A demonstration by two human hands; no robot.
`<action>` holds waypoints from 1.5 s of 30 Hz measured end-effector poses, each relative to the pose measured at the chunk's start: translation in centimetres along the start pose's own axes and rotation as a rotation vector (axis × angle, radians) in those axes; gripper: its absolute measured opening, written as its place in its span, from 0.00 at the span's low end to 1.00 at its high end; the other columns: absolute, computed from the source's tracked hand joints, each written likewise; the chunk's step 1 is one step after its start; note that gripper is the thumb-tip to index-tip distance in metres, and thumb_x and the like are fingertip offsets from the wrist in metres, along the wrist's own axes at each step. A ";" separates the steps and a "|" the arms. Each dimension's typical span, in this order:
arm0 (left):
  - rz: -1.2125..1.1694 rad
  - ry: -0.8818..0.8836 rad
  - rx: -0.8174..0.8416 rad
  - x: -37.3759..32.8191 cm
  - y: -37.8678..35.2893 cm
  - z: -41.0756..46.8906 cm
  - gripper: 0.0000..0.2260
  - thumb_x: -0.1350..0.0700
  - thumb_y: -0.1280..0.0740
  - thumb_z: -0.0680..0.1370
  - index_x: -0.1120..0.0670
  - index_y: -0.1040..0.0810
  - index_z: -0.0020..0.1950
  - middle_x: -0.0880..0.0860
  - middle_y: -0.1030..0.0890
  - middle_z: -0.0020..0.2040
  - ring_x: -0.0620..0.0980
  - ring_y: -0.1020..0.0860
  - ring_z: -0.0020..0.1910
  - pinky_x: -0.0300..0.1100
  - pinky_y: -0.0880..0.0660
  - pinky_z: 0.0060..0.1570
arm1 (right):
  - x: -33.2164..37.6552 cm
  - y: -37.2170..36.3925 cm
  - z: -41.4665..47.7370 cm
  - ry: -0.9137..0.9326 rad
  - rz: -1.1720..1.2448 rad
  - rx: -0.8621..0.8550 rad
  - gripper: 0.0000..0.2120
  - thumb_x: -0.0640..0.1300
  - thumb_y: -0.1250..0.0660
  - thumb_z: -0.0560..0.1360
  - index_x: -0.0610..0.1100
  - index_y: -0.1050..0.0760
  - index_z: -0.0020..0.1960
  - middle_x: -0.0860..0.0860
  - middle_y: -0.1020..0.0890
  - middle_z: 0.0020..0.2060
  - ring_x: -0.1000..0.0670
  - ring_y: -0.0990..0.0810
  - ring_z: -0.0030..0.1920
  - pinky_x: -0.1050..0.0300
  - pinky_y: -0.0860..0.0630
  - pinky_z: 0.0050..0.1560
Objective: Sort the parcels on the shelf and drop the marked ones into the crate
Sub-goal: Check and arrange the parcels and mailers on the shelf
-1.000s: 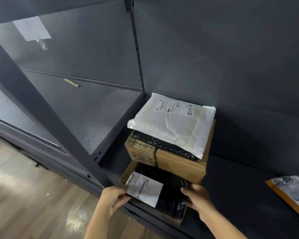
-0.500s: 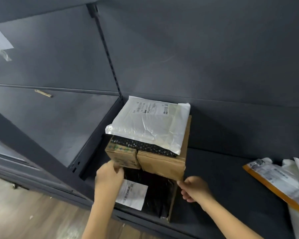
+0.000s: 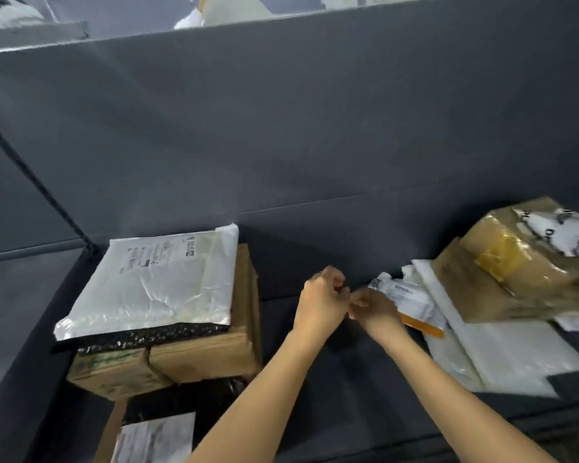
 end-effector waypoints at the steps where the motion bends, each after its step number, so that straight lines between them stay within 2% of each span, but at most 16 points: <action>1: 0.025 0.031 0.056 0.6 -1.5 0.5 0.10 0.59 0.36 0.76 0.58 0.23 0.56 0.54 0.19 0.54 0.53 0.20 0.53 0.46 0.23 0.52 | -1.5 1.3 -0.1 -0.033 -0.011 -0.052 0.13 0.40 0.42 0.76 0.48 0.31 0.33 0.54 0.28 0.31 0.50 0.26 0.40 0.61 0.38 0.33; 5: 0.123 0.080 0.226 2.1 -6.0 1.2 0.12 0.56 0.38 0.78 0.56 0.24 0.60 0.54 0.20 0.57 0.53 0.22 0.58 0.47 0.24 0.57 | -8.2 6.1 -2.1 -0.150 0.016 -0.215 0.10 0.38 0.41 0.76 0.38 0.21 0.49 0.46 0.18 0.46 0.45 0.21 0.51 0.57 0.28 0.48; 10: 0.213 0.076 0.376 2.6 -10.6 1.7 0.18 0.54 0.40 0.78 0.54 0.31 0.68 0.53 0.19 0.57 0.55 0.24 0.60 0.48 0.25 0.57 | -15.5 7.8 -2.7 -0.327 0.261 -0.280 0.09 0.36 0.38 0.74 0.45 0.21 0.42 0.49 0.18 0.45 0.48 0.20 0.49 0.61 0.30 0.47; 12: 0.226 0.075 0.428 2.4 -12.0 1.8 0.18 0.54 0.41 0.78 0.54 0.30 0.67 0.53 0.18 0.55 0.55 0.23 0.59 0.49 0.25 0.56 | -17.7 6.8 -2.1 -0.419 0.381 -0.226 0.10 0.34 0.40 0.75 0.42 0.22 0.45 0.49 0.21 0.39 0.56 0.20 0.37 0.64 0.26 0.38; 14: 0.234 0.070 0.455 2.1 -13.0 2.0 0.15 0.55 0.41 0.78 0.54 0.28 0.63 0.54 0.19 0.55 0.55 0.23 0.57 0.47 0.24 0.55 | -19.1 5.6 -2.0 -0.557 0.563 -0.148 0.09 0.33 0.43 0.77 0.42 0.26 0.44 0.49 0.28 0.33 0.58 0.25 0.27 0.66 0.32 0.24; 18: 0.266 0.069 0.510 2.3 -14.5 2.1 0.13 0.56 0.42 0.78 0.54 0.29 0.62 0.54 0.21 0.58 0.56 0.25 0.60 0.47 0.26 0.56 | -19.6 3.2 -1.3 -0.754 0.923 -0.035 0.06 0.39 0.40 0.79 0.44 0.27 0.54 0.47 0.27 0.52 0.44 0.23 0.56 0.54 0.25 0.46; 20: 0.281 0.102 0.518 3.0 -14.8 2.4 0.16 0.55 0.42 0.78 0.53 0.30 0.66 0.54 0.21 0.61 0.55 0.25 0.62 0.46 0.26 0.57 | -20.1 2.8 0.0 -0.782 1.077 -0.086 0.09 0.38 0.40 0.78 0.45 0.27 0.57 0.47 0.28 0.56 0.42 0.25 0.58 0.51 0.27 0.52; 24: 0.309 0.175 0.515 4.4 -14.8 3.4 0.18 0.54 0.42 0.77 0.51 0.31 0.67 0.52 0.22 0.62 0.54 0.25 0.61 0.46 0.25 0.56 | -20.5 2.2 2.6 -0.791 1.322 -0.128 0.09 0.36 0.40 0.76 0.45 0.26 0.53 0.45 0.26 0.52 0.41 0.23 0.53 0.52 0.25 0.45; 26: 0.300 0.208 0.522 5.0 -14.8 3.5 0.17 0.54 0.41 0.77 0.51 0.31 0.66 0.52 0.22 0.63 0.54 0.25 0.61 0.45 0.26 0.56 | -20.7 1.9 3.7 -0.810 1.420 -0.148 0.05 0.35 0.37 0.75 0.43 0.26 0.47 0.46 0.25 0.45 0.44 0.24 0.43 0.52 0.24 0.41; 31: 0.252 0.276 0.521 6.6 -14.4 3.4 0.16 0.55 0.41 0.77 0.52 0.28 0.64 0.53 0.21 0.60 0.53 0.24 0.60 0.45 0.25 0.57 | -20.7 1.6 6.2 -0.760 1.451 -0.127 0.07 0.38 0.39 0.76 0.46 0.27 0.40 0.48 0.26 0.26 0.52 0.27 0.36 0.54 0.26 0.42; 34: 0.224 0.295 0.457 7.0 -13.3 3.4 0.15 0.56 0.41 0.77 0.52 0.26 0.62 0.53 0.20 0.59 0.52 0.23 0.59 0.42 0.25 0.56 | -20.8 1.7 6.2 -0.719 1.431 -0.256 0.04 0.40 0.36 0.76 0.48 0.26 0.45 0.51 0.21 0.40 0.54 0.24 0.46 0.51 0.29 0.58; 36: 0.197 0.286 0.409 6.7 -12.5 3.5 0.13 0.57 0.41 0.78 0.53 0.25 0.62 0.53 0.21 0.59 0.52 0.23 0.57 0.43 0.25 0.54 | -20.3 1.6 5.7 -0.700 1.417 -0.328 0.04 0.39 0.36 0.76 0.48 0.26 0.46 0.51 0.21 0.44 0.53 0.24 0.48 0.51 0.31 0.58; 39: 0.140 0.237 0.313 5.8 -11.3 4.0 0.13 0.55 0.39 0.79 0.56 0.25 0.61 0.56 0.24 0.62 0.53 0.24 0.58 0.43 0.26 0.56 | -18.6 2.7 5.1 -0.590 1.379 -0.394 0.05 0.38 0.31 0.71 0.44 0.26 0.41 0.46 0.23 0.36 0.49 0.23 0.38 0.53 0.25 0.43; 41: 0.060 0.250 0.244 5.4 -10.3 4.4 0.16 0.54 0.36 0.78 0.55 0.26 0.65 0.55 0.28 0.66 0.52 0.26 0.62 0.40 0.30 0.60 | -16.4 4.4 4.9 -0.467 1.311 -0.363 0.09 0.35 0.30 0.70 0.43 0.28 0.35 0.45 0.29 0.29 0.48 0.28 0.28 0.57 0.31 0.31; 43: 0.049 0.233 0.252 4.8 -9.7 4.6 0.22 0.49 0.33 0.75 0.54 0.29 0.68 0.52 0.31 0.69 0.51 0.30 0.67 0.44 0.33 0.67 | -14.0 6.4 4.4 -0.362 1.220 -0.348 0.09 0.31 0.31 0.70 0.41 0.28 0.37 0.45 0.28 0.30 0.49 0.28 0.27 0.59 0.32 0.28; 45: -0.014 0.265 0.403 4.3 -9.6 4.2 0.32 0.42 0.29 0.70 0.53 0.32 0.70 0.51 0.31 0.69 0.51 0.31 0.68 0.52 0.33 0.69 | -11.7 8.8 3.7 -0.270 1.192 -0.373 0.09 0.27 0.33 0.70 0.39 0.28 0.41 0.44 0.26 0.35 0.49 0.25 0.31 0.63 0.27 0.26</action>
Point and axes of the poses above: each hand's wrist, its own z-axis towards the middle knuckle, its own y-axis out of the back of the hand, x = y × z, the point moved 6 cm from there along z, towards the middle knuckle
